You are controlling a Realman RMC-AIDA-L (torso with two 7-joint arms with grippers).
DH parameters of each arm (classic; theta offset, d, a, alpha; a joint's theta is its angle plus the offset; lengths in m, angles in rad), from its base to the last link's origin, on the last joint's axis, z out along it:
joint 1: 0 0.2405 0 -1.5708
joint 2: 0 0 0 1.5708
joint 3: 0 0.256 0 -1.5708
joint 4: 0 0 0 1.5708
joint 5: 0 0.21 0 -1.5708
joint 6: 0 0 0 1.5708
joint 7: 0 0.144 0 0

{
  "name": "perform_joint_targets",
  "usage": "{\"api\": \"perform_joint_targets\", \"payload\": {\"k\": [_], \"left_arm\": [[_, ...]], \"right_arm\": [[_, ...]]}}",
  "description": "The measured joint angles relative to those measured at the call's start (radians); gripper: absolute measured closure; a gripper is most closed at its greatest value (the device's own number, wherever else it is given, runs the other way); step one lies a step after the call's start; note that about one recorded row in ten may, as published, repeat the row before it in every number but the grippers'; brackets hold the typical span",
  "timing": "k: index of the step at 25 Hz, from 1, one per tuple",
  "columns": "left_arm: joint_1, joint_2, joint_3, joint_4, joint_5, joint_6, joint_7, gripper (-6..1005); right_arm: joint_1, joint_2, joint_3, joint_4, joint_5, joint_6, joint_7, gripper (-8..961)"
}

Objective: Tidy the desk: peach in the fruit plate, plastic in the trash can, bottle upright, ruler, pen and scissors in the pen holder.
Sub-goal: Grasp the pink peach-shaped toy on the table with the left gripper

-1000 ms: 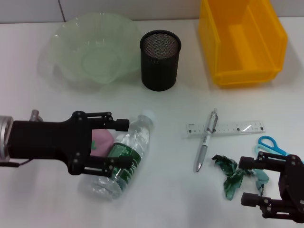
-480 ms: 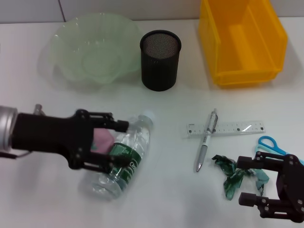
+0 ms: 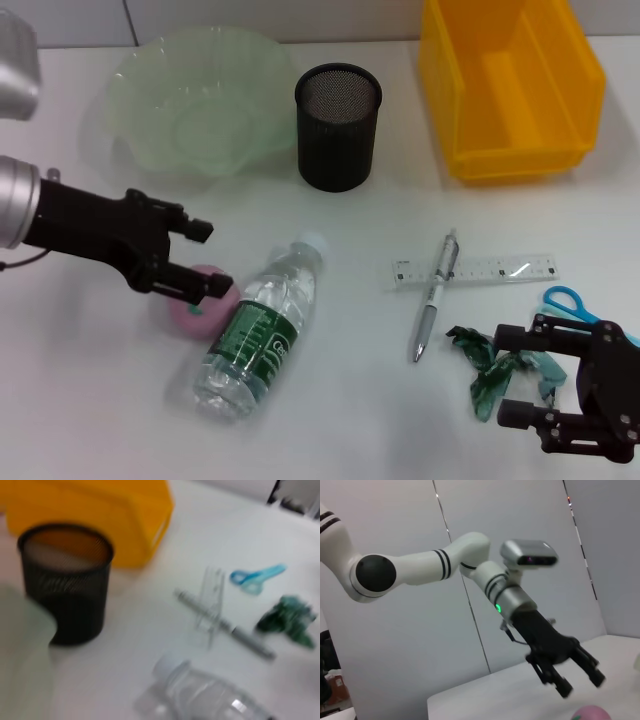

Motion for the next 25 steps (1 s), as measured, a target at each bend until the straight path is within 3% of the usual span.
{"api": "perform_joint_targets", "payload": {"k": [8, 16, 25], "left_arm": [[-0.014, 0.002, 0.000, -0.082, 0.105, -0.114, 0.003, 245], [-0.011, 0.001, -0.008, -0.092, 0.104, -0.119, -0.016, 270], [-0.006, 0.000, -0.002, -0.095, 0.102, -0.115, -0.015, 482]], "right_arm": [[0.007, 0.003, 0.000, 0.000, -0.002, 0.002, 0.001, 244], [0.012, 0.002, 0.000, -0.007, -0.003, 0.006, 0.001, 244], [0.012, 0.002, 0.000, -0.012, -0.003, 0.007, 0.001, 244]]}}
